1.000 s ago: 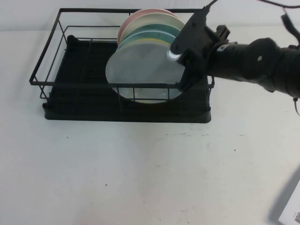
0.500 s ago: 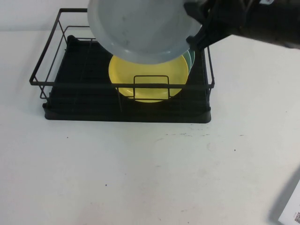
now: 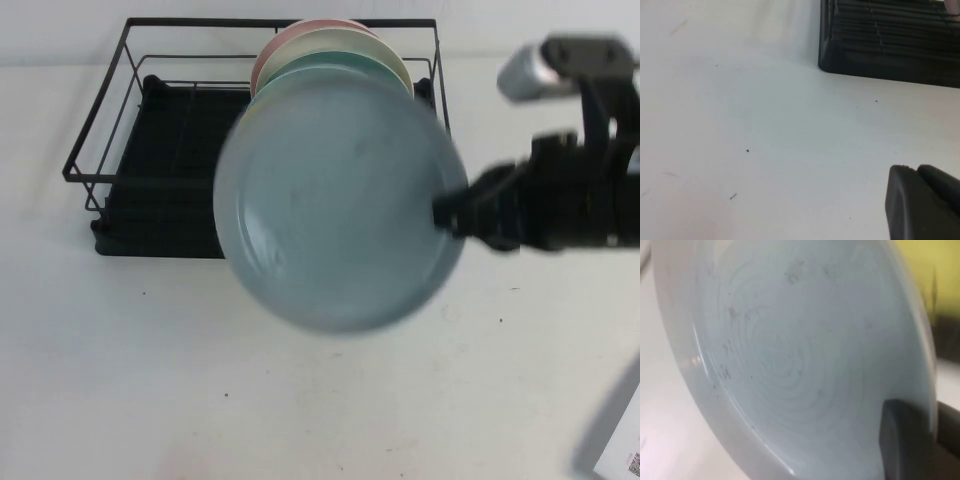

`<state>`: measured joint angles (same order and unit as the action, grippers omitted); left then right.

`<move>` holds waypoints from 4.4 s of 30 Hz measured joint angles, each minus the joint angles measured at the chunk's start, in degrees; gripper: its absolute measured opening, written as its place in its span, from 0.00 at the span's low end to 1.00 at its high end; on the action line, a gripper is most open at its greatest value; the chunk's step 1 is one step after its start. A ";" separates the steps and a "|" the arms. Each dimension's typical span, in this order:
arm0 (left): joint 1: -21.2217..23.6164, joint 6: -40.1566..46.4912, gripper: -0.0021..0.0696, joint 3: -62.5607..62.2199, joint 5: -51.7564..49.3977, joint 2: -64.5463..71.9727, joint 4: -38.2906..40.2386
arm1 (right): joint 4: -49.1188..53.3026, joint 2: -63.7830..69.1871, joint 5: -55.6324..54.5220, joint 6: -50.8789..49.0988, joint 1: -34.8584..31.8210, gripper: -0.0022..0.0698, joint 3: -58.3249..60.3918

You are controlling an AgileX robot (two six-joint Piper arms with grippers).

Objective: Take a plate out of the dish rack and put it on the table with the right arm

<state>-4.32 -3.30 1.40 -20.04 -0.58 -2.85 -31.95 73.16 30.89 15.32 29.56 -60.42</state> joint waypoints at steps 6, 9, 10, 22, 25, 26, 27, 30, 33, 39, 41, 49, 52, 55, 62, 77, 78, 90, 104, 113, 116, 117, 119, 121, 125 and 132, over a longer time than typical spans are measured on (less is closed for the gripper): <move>0.00 0.00 0.02 0.00 0.00 0.00 0.00 | 0.57 1.11 5.53 -12.18 1.70 0.07 6.59; 0.00 0.00 0.02 0.00 0.00 0.00 0.00 | 0.57 3.96 6.32 -15.32 1.93 0.07 7.87; 0.00 0.00 0.02 0.00 0.00 0.00 0.00 | 0.57 5.41 6.30 -16.22 1.93 0.07 7.88; 0.00 0.00 0.02 0.00 0.00 0.00 0.00 | -6.39 23.72 3.00 -13.54 1.93 0.07 2.65; 0.00 0.00 0.02 0.00 0.00 0.00 0.00 | -7.06 26.17 2.31 -13.26 1.18 0.07 1.18; 0.00 0.00 0.02 0.00 0.00 0.00 0.00 | -7.37 26.90 2.16 -13.26 0.77 0.07 0.77; 0.00 0.00 0.02 0.00 0.00 0.00 0.00 | -7.60 27.42 2.02 -13.26 0.68 0.07 0.47; 0.00 0.00 0.02 0.00 0.00 0.00 0.00 | -8.38 28.76 0.72 -13.26 0.14 0.06 0.35; 0.00 0.00 0.02 0.00 0.00 0.00 0.00 | -8.60 29.98 -0.18 -13.26 -0.42 0.05 0.25; 0.00 0.00 0.02 0.00 0.00 0.00 0.00 | -8.38 31.16 -1.30 -13.26 -0.71 0.04 0.14; 0.00 0.00 0.02 0.00 0.00 0.00 0.00 | -8.10 31.20 -2.39 -13.14 -0.71 0.09 0.14; 0.00 0.00 0.02 0.00 0.00 0.00 0.00 | -7.26 31.20 -3.93 -13.04 -0.77 0.43 0.14; 0.00 0.00 0.02 0.00 0.00 0.00 0.00 | -5.49 30.13 -3.82 -13.04 -0.77 0.51 0.14; 0.00 0.00 0.02 0.00 0.00 0.00 0.00 | -3.73 26.74 -2.44 -13.04 -0.54 0.48 0.14; 0.00 0.00 0.02 0.00 0.00 0.00 0.00 | 1.97 14.83 4.43 -13.04 -0.42 0.07 0.14; 0.00 0.00 0.02 0.00 0.00 0.00 0.00 | 10.67 -6.71 21.72 -13.16 -0.42 0.00 10.17; 0.00 0.00 0.02 0.00 0.00 0.00 0.00 | 11.72 -7.57 23.02 -13.16 -0.42 0.00 10.27; 0.00 0.00 0.02 0.00 0.00 0.00 0.00 | 22.95 -10.23 17.80 -5.91 -0.75 0.00 11.15; 0.00 0.00 0.02 0.00 0.00 0.00 0.00 | 20.01 -41.47 -20.83 1.61 -23.61 0.00 49.66; 0.00 0.00 0.02 0.00 0.00 0.00 0.00 | 12.54 -64.98 -28.86 1.95 -31.39 0.00 61.80; 0.00 0.00 0.02 0.00 0.00 0.00 0.00 | 12.45 -69.74 -26.26 2.18 -31.52 0.00 61.80; 0.00 0.00 0.02 0.00 0.00 0.00 0.00 | 12.45 -71.32 -24.81 2.18 -31.52 0.00 61.89; 0.00 0.00 0.02 0.00 0.00 0.00 0.00 | 12.45 -73.05 -21.40 2.18 -31.52 0.00 62.01; 0.00 0.00 0.02 0.00 0.00 0.00 0.00 | 12.72 -73.54 -18.66 2.18 -31.62 0.00 62.01; 0.00 0.00 0.02 0.00 0.00 0.00 0.00 | 14.96 -73.62 -12.46 2.18 -31.74 0.00 62.10; 0.00 0.00 0.02 0.00 0.00 0.00 0.00 | 15.47 -73.62 -9.56 2.18 -31.74 0.00 62.10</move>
<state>-4.32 -3.30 1.40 -20.04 -0.58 -2.85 -16.48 -0.46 21.33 17.50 -2.18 1.68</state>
